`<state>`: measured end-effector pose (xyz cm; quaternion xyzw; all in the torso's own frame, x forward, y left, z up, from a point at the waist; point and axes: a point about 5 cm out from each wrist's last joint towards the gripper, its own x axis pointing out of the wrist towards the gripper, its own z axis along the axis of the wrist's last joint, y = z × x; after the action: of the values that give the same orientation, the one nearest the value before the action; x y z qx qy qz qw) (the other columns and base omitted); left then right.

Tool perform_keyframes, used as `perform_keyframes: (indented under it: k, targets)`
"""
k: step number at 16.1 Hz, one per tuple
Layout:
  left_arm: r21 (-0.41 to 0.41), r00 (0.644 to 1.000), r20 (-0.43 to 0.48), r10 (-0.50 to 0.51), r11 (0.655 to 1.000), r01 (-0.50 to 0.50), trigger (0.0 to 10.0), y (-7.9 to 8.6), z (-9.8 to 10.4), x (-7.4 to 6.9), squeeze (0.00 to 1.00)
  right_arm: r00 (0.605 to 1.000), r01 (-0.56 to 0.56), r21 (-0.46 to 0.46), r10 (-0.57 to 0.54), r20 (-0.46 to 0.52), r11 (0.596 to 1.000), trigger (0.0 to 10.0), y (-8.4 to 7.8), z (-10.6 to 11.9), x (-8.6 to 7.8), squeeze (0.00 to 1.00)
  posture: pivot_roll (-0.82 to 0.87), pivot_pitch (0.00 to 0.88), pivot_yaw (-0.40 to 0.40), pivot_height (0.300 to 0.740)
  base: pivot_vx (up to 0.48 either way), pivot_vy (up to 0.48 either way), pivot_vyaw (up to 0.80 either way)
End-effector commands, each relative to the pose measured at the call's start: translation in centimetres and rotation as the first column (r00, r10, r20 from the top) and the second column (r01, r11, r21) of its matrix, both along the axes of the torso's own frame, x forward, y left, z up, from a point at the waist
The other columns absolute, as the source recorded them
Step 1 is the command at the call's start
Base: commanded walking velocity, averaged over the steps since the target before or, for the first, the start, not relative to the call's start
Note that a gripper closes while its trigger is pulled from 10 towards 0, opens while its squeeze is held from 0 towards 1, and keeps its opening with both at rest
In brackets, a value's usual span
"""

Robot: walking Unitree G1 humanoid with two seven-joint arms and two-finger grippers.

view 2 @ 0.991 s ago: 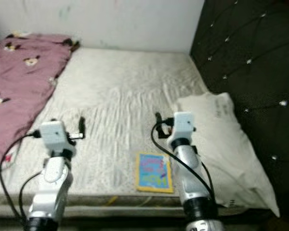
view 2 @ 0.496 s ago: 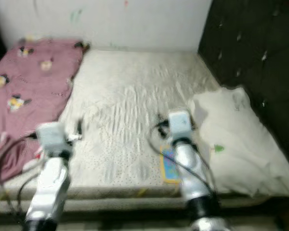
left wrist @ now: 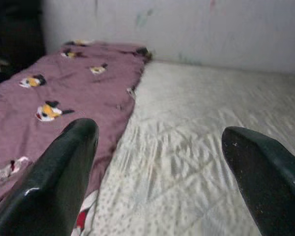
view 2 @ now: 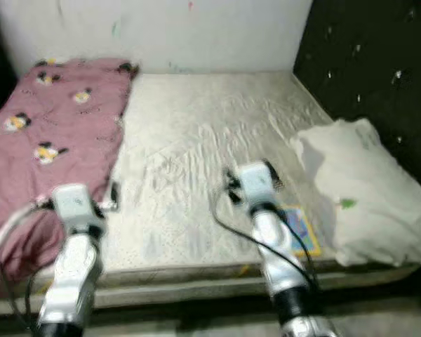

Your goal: Clean up the room

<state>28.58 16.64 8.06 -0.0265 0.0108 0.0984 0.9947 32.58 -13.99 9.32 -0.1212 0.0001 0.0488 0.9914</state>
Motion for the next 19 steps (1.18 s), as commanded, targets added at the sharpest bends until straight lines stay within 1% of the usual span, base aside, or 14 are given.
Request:
perform_keyframes:
  k: [1,3,4,6,7,9,10,13,14,15,16,17,18,19]
  targets:
    - [0.014,1.0,0.013,0.017,1.0,-0.018,10.0,0.8,0.5,0.2,0.0,1.0,-0.007,0.023,0.007,-0.011,1.0,10.0,0.5,0.0,0.1,0.0,-0.02,0.0,-0.036,0.74,0.0,0.48,0.0]
    - [0.012,1.0,0.012,0.019,1.0,-0.02,10.0,0.8,0.4,0.2,0.0,1.0,-0.009,-0.026,0.009,-0.019,1.0,10.0,0.8,-0.4,-0.1,0.0,-0.02,0.0,-0.035,0.74,0.0,0.48,0.0]
    - [0.011,1.0,0.031,-0.001,1.0,0.001,10.0,0.5,0.5,0.1,0.0,0.998,-0.059,-0.006,0.059,-0.032,0.998,10.0,1.2,-0.4,-0.2,0.0,-0.02,0.0,-0.037,0.74,0.0,0.48,0.0]
    - [0.028,0.999,0.046,-0.022,0.999,0.02,10.0,0.3,0.6,-0.2,0.0,0.997,-0.072,0.064,0.073,-0.02,0.995,10.0,1.2,0.0,-0.3,0.0,-0.02,0.0,-0.038,0.74,0.0,0.0,0.0]
    - [0.027,0.999,0.047,-0.022,0.999,0.02,10.0,0.4,0.6,-0.4,0.0,0.997,-0.072,0.082,0.073,-0.014,0.994,10.0,1.1,0.0,-0.3,0.0,-0.02,0.0,-0.038,0.74,0.0,0.0,0.0]
    - [0.032,0.999,0.038,-0.01,0.999,0.009,10.0,1.2,0.3,-0.8,0.0,0.994,-0.109,0.076,0.11,-0.011,0.991,10.0,1.5,0.0,-0.5,0.0,-0.02,0.0,-0.039,0.74,0.0,0.0,0.0]
    - [0.027,0.999,0.036,-0.005,1.0,0.004,10.0,1.3,0.2,-0.8,0.0,0.993,-0.119,0.076,0.12,-0.005,0.99,10.0,1.6,0.1,-0.6,0.0,-0.02,0.0,-0.039,0.74,0.0,0.0,0.0]
    - [0.019,0.999,0.041,-0.018,1.0,0.018,10.0,0.8,0.4,-0.2,0.0,0.993,-0.118,0.084,0.119,0.0,0.989,10.0,1.5,0.3,-0.6,0.0,-0.03,0.0,-0.036,0.74,0.0,0.0,0.47]
    - [0.031,0.998,0.052,-0.027,0.999,0.025,10.0,0.6,0.6,-0.2,0.0,0.995,-0.099,0.129,0.097,0.021,0.987,10.0,1.1,0.6,-0.7,0.0,-0.03,0.0,-0.037,0.74,0.0,0.0,0.0]
    - [0.059,0.998,0.061,-0.029,0.998,0.026,10.0,0.8,0.8,-0.4,0.0,0.995,-0.093,0.128,0.089,0.038,0.987,10.0,0.9,0.8,-0.7,0.0,-0.02,0.0,-0.035,0.74,0.0,0.0,0.0]
    - [0.109,0.997,0.072,-0.016,0.994,0.009,10.0,1.5,0.9,-0.7,0.0,0.996,-0.079,0.136,0.071,0.057,0.988,10.0,0.5,1.0,-0.8,0.0,-0.02,0.0,-0.035,0.74,0.0,0.0,0.0]
    - [0.134,0.997,0.076,0.019,0.991,-0.029,10.0,2.7,0.9,-1.4,0.0,0.997,-0.054,0.156,0.044,0.068,0.986,10.0,-0.2,1.2,-1.1,0.0,-0.02,0.0,-0.035,0.74,0.0,0.0,0.0]
    - [0.137,0.997,0.077,0.028,0.99,-0.038,10.0,3.2,0.8,-1.7,0.0,0.997,-0.041,0.161,0.031,0.067,0.986,10.0,-0.6,1.2,-1.3,0.0,-0.02,0.0,-0.035,0.74,0.0,0.0,0.0]
    - [0.181,0.997,0.074,0.038,0.982,-0.051,10.0,3.9,0.8,-2.5,0.0,0.998,-0.024,0.143,0.016,0.056,0.989,10.0,-1.3,0.8,-1.9,0.0,-0.01,0.0,-0.031,0.74,0.0,0.0,0.0]
